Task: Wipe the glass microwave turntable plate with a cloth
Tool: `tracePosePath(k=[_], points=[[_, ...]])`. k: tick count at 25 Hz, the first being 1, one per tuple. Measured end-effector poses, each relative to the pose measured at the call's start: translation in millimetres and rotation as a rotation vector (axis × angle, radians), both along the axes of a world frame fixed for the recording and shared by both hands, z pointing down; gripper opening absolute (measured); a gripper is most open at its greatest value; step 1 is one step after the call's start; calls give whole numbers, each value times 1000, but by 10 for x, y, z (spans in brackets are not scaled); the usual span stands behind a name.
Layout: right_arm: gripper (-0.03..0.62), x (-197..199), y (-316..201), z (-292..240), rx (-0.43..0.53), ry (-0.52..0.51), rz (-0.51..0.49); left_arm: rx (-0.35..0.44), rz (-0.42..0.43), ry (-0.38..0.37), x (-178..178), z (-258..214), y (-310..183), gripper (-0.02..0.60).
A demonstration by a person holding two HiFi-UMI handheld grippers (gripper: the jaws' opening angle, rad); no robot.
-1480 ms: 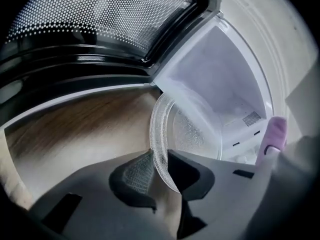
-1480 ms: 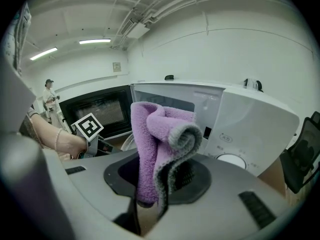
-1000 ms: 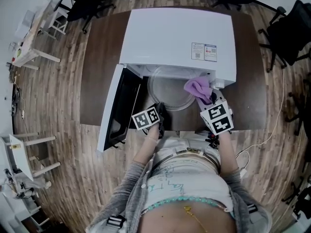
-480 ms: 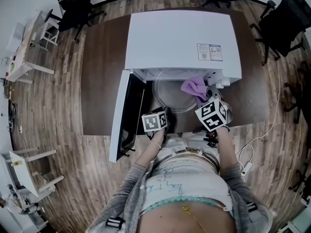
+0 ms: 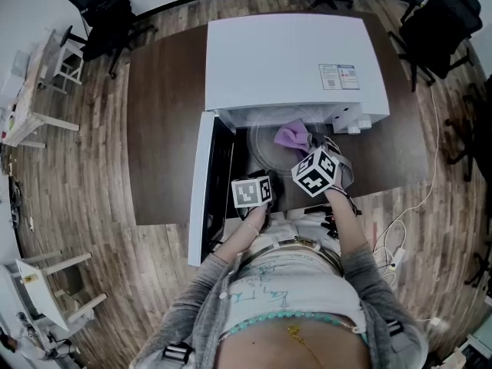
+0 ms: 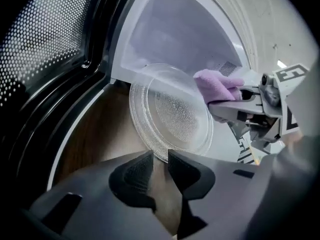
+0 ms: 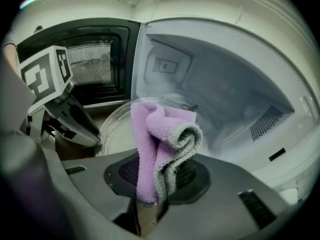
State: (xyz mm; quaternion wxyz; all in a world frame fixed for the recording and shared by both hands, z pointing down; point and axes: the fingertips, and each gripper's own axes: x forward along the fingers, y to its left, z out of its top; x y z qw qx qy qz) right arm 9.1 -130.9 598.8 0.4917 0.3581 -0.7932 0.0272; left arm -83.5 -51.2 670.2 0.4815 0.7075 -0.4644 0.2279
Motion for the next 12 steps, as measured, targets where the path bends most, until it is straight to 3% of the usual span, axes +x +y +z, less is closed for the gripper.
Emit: tracePosePath(k=[5,12], points=[[114,-7,-33,135,17,62,26,18,0,3,2,14,-3,102],[114,-116,-59,177,35,48,4,-16,19,9,11,14,-3,100]])
